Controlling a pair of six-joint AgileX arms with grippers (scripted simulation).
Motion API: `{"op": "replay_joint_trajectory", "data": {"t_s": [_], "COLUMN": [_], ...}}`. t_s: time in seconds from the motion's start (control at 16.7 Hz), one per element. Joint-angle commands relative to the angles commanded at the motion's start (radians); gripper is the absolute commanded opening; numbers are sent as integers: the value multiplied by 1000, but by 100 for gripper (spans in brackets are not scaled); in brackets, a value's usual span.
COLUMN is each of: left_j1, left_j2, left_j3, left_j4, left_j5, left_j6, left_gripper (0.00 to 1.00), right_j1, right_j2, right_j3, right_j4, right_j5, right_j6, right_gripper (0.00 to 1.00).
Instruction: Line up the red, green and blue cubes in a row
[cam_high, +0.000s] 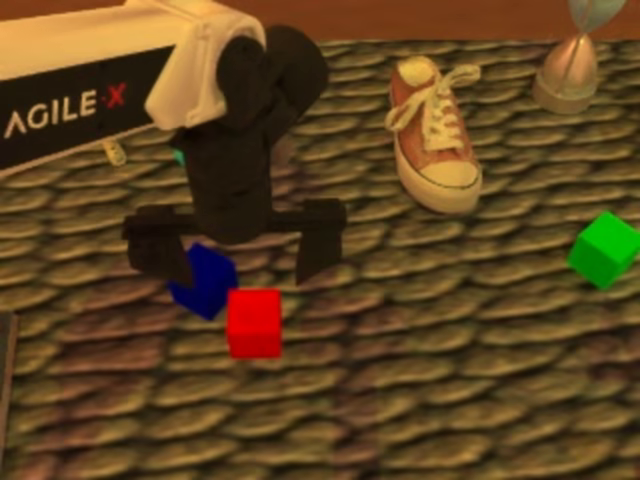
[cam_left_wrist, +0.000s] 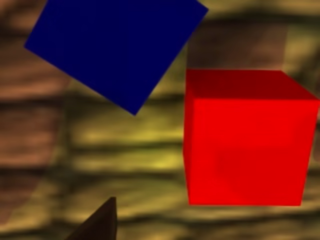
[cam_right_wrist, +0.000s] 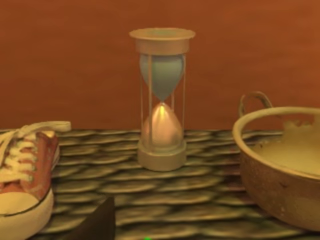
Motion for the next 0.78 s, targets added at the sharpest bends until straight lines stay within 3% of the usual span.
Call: {"op": "replay_joint_trajectory", "data": {"t_s": [0.36, 0.78], "left_j1": [97, 332], "left_j2": [-216, -852], "left_j3": [-185, -689], "left_j4": [130, 450], "left_j5": [-12, -18], "left_j6": [16, 123], "left_gripper": [100, 100], "right_j1": [17, 47], "right_j2": [218, 908], "right_j3": [214, 740], "right_j4": [-143, -516], "right_j5": [-3, 2], "right_j6": [-79, -275], "right_gripper": [100, 100]}}
